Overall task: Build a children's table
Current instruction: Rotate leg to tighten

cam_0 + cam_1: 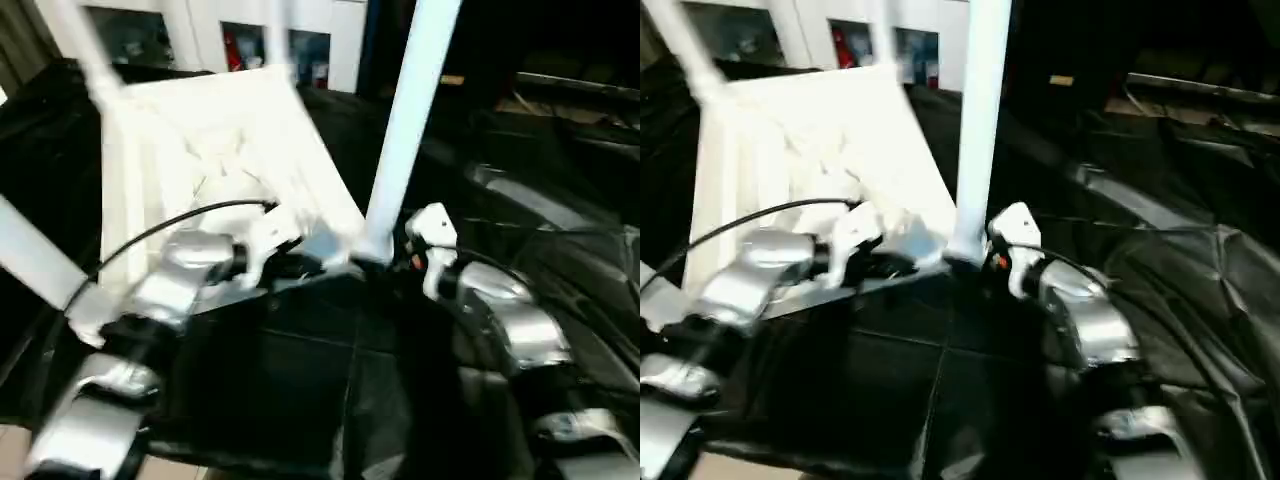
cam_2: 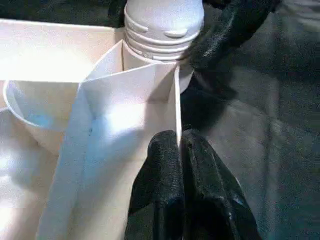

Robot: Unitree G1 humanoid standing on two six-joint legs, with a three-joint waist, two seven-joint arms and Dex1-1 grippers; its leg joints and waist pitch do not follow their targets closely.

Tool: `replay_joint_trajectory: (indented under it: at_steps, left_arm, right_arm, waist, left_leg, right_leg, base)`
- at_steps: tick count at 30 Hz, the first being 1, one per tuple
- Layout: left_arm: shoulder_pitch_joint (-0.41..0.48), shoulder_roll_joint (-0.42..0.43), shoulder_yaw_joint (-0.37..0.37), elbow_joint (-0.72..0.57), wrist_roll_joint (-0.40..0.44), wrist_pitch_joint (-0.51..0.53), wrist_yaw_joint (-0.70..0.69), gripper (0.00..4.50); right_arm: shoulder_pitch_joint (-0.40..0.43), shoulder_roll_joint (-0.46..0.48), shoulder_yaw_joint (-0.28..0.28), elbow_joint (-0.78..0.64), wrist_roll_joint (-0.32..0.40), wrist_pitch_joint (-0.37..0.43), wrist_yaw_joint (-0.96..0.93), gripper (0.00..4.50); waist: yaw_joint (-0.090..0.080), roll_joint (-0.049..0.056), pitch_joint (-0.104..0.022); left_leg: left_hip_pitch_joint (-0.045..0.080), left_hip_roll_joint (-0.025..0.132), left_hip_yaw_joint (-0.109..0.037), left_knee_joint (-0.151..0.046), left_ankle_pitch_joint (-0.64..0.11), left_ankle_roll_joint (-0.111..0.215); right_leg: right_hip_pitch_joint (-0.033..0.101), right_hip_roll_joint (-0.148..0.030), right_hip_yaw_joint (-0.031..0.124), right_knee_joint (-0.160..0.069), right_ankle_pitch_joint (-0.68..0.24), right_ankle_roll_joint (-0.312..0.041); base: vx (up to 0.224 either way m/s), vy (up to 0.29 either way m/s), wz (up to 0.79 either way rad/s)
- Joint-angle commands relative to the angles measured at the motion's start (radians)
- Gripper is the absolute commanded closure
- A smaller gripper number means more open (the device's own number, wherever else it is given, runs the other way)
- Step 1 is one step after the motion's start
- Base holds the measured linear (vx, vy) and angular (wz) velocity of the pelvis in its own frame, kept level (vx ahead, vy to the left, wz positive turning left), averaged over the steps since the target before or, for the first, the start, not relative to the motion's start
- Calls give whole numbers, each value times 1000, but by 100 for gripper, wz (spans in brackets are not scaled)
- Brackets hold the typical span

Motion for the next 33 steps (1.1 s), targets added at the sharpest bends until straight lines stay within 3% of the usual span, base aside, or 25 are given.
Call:
replay_joint_trajectory:
  at_steps: [1, 6, 11, 17, 23, 25, 30, 31, 33]
  left_arm:
    - [19, -6, -33, -25, -34, 18, -66, 450]
    - [26, 3, -32, -40, -44, 28, -91, 450]
    - [29, 5, -32, -49, -49, 34, -101, 450]
    - [35, 5, -29, -60, -51, 38, -93, 450]
    - [39, -11, -21, -55, -36, 23, -44, 450]
    - [34, -32, -13, -40, -14, 18, 25, 450]
    - [25, -112, -1, -26, 36, 55, 217, 450]
    - [28, -129, -4, -40, 49, 74, 255, 450]
    - [36, -181, -7, -71, 73, 126, 355, 450]
  right_arm:
    - [13, -26, 10, -23, 19, 8, 56, 64]
    - [23, -40, 21, -41, 35, 19, 103, 64]
    - [26, -36, 22, -54, 52, 33, 117, 64]
    - [33, -23, 27, -59, 64, 45, 125, 130]
    - [62, 3, 25, -61, 46, 70, 57, 167]
    - [67, 30, 17, -37, 16, 64, -32, 174]
    - [83, 126, 3, 14, -55, 68, -279, 176]
    - [82, 150, -8, 21, -57, 74, -326, 177]
    - [75, 214, -43, 39, -59, 95, -452, 178]
  waist:
    - [2, -2, -61]
    - [4, -4, -59]
    - [5, -5, -62]
    - [7, -7, -66]
    - [9, -6, -65]
    - [6, -4, -61]
    - [-2, -4, -51]
    - [-4, -7, -52]
    - [-7, -1, -51]
  left_leg:
    - [10, 28, -3, -48, -132, 131]
    - [8, 27, -4, -49, -167, 101]
    - [9, 27, -5, -49, -157, 93]
    - [6, 25, -4, -45, -120, 110]
    - [7, 25, -5, -46, -134, 101]
    - [7, 25, -6, -48, -164, 84]
    - [8, 22, -11, -56, -234, 36]
    - [9, 20, -13, -57, -244, 29]
    - [11, 23, -14, -59, -262, 20]
  right_leg:
    - [68, -52, 50, -52, -98, -268]
    - [69, -54, 51, -59, -176, -248]
    - [69, -54, 52, -57, -167, -244]
    - [73, -54, 51, -50, -115, -256]
    - [71, -55, 51, -54, -148, -243]
    - [67, -56, 52, -62, -200, -232]
    - [60, -57, 51, -84, -398, -161]
    - [61, -57, 49, -88, -439, -141]
    - [53, -58, 51, -93, -469, -130]
  base:
    - [0, 0, 0]
    - [0, 0, 0]
    - [0, 0, 0]
    - [0, 0, 0]
    - [0, 0, 0]
    - [0, 0, 0]
    - [0, 0, 0]
    - [0, 0, 0]
    - [0, 0, 0]
